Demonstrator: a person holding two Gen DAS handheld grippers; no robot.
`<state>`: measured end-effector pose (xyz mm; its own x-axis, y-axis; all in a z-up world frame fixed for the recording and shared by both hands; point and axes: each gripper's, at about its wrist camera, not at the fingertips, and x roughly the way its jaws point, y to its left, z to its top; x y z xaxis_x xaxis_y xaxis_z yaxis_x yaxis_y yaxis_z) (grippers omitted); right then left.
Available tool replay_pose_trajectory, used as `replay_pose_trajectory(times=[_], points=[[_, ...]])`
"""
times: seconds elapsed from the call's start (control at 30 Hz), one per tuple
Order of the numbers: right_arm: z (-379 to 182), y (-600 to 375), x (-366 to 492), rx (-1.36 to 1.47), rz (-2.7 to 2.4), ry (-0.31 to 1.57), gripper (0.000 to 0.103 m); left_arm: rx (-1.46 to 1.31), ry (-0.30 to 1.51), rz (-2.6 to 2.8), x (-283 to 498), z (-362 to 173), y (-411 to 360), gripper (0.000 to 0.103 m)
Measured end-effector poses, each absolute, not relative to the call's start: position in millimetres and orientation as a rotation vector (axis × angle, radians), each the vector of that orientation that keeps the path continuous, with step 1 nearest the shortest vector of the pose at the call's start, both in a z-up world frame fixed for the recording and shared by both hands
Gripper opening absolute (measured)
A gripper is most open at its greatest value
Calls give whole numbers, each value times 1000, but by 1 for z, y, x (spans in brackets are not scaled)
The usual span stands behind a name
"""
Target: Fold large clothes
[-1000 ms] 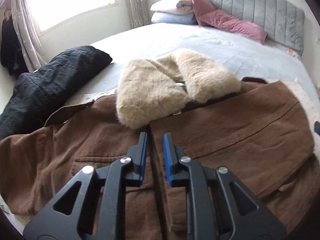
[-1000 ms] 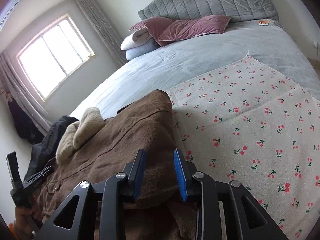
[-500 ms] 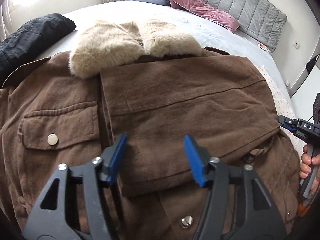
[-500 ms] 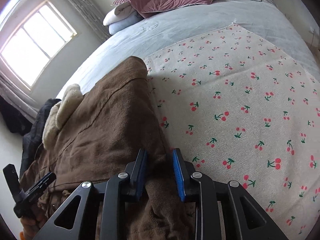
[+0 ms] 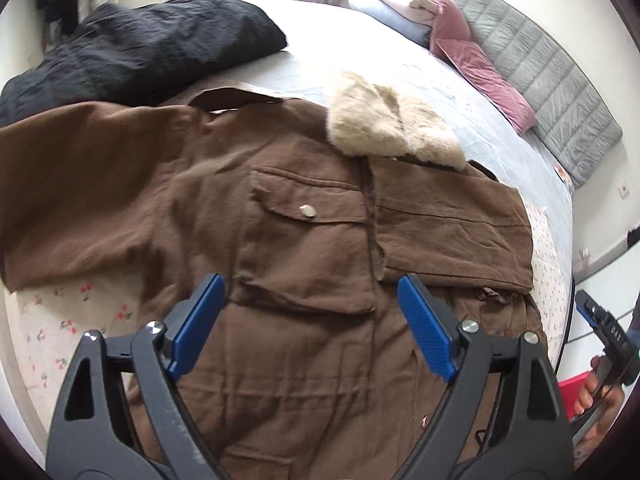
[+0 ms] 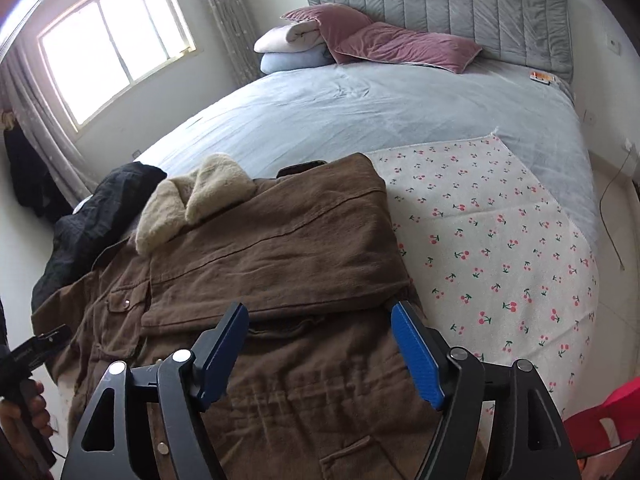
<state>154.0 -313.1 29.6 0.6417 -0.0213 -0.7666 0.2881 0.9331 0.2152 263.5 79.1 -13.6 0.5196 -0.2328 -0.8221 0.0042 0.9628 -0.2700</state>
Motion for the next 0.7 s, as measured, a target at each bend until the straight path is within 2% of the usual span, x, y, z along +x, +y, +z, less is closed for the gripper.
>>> replay_pose_trajectory(times=[0.33,0.7], points=[[29,-266,149,302,-93,841,80,-504,966,113,214,-37,241,92],[-2,-244,167,261,-71,915,80,-1002,770,174,195,-125,385,92]])
